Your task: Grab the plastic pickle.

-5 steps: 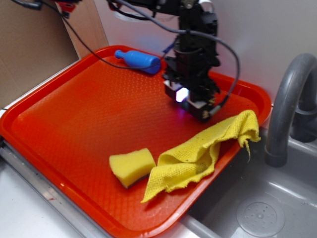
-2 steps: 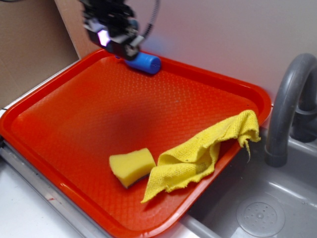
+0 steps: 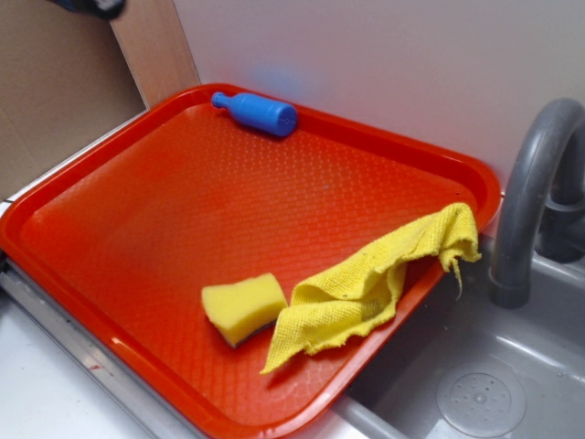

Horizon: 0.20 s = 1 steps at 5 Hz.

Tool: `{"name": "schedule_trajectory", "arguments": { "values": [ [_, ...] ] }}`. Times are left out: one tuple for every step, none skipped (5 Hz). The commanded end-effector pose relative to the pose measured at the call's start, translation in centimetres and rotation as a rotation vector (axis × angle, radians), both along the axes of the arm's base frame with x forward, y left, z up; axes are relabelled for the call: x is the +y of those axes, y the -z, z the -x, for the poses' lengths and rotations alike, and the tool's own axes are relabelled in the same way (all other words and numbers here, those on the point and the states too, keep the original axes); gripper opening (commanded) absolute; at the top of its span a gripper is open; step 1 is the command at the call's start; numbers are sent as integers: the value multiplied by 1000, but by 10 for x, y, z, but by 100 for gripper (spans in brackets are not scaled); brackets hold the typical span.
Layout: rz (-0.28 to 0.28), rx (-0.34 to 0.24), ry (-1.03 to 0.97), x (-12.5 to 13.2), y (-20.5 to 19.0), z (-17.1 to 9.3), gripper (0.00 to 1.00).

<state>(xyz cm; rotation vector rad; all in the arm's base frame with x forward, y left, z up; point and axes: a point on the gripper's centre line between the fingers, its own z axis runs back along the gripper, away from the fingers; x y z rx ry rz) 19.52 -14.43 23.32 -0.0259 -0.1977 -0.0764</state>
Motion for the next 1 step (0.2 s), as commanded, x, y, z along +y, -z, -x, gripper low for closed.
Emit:
{"name": "schedule_trajectory", "arguments": {
  "values": [
    [63,-18,80,33,23,-21,0]
  ]
}}
